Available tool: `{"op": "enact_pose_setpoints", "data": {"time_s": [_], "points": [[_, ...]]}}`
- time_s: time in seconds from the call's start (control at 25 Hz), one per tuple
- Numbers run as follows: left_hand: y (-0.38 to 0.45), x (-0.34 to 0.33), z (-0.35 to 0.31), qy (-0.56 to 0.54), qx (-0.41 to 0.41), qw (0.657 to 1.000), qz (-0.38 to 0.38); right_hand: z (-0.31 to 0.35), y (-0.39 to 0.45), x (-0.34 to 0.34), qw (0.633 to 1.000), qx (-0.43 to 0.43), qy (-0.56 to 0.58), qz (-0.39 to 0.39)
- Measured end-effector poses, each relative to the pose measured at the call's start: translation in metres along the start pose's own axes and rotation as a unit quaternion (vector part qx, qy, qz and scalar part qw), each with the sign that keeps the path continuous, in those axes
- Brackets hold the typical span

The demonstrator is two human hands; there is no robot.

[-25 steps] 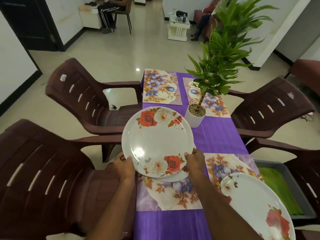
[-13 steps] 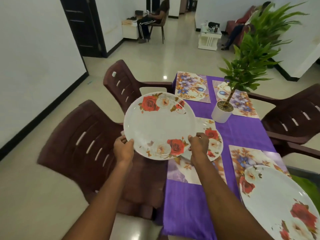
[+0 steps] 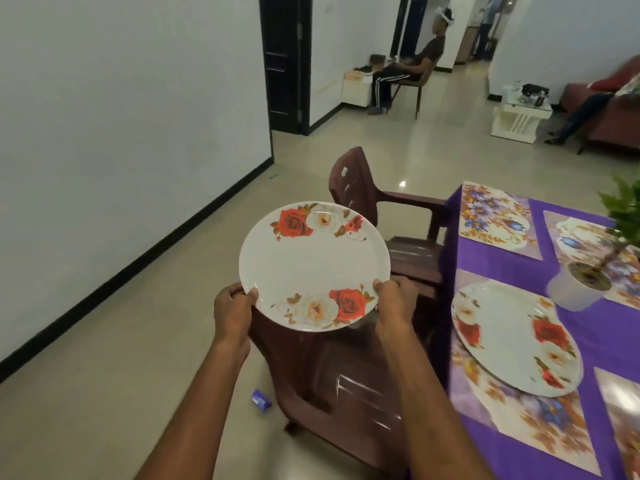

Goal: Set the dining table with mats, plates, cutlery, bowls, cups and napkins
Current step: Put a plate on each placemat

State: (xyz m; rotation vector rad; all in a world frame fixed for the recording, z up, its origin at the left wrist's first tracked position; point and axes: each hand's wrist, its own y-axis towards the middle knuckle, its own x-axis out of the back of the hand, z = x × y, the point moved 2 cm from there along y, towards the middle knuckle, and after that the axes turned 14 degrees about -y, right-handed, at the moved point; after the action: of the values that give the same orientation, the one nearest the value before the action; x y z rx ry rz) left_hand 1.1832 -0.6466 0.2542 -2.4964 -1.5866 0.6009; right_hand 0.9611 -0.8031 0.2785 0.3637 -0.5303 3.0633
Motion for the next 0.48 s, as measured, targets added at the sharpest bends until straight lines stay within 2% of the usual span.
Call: {"op": "enact_pose_setpoints", "data": {"time_s": [0.16, 0.2, 0.28, 0.32, 0.48], "points": [[0.089, 0.070, -0.056, -0.020, -0.022, 1.000, 0.001, 0.021, -0.018, -0.129, 1.000, 0.014, 0.004, 0.021], [0.094, 0.078, -0.065, -0.011, -0.022, 1.000, 0.003, 0.024, -0.023, -0.139, 1.000, 0.009, 0.012, 0.014], [0.161, 0.122, -0.107, -0.003, -0.027, 1.000, 0.005, 0.043, -0.026, -0.227, 1.000, 0.007, 0.008, 0.026], [0.163, 0.123, -0.112, -0.006, -0.024, 1.000, 0.014, 0.049, -0.033, -0.226, 1.000, 0.007, 0.009, 0.027], [0.295, 0.154, -0.175, -0.002, -0.029, 0.999, 0.035, 0.089, -0.021, -0.361, 0.999, 0.015, 0.005, 0.028]]}}
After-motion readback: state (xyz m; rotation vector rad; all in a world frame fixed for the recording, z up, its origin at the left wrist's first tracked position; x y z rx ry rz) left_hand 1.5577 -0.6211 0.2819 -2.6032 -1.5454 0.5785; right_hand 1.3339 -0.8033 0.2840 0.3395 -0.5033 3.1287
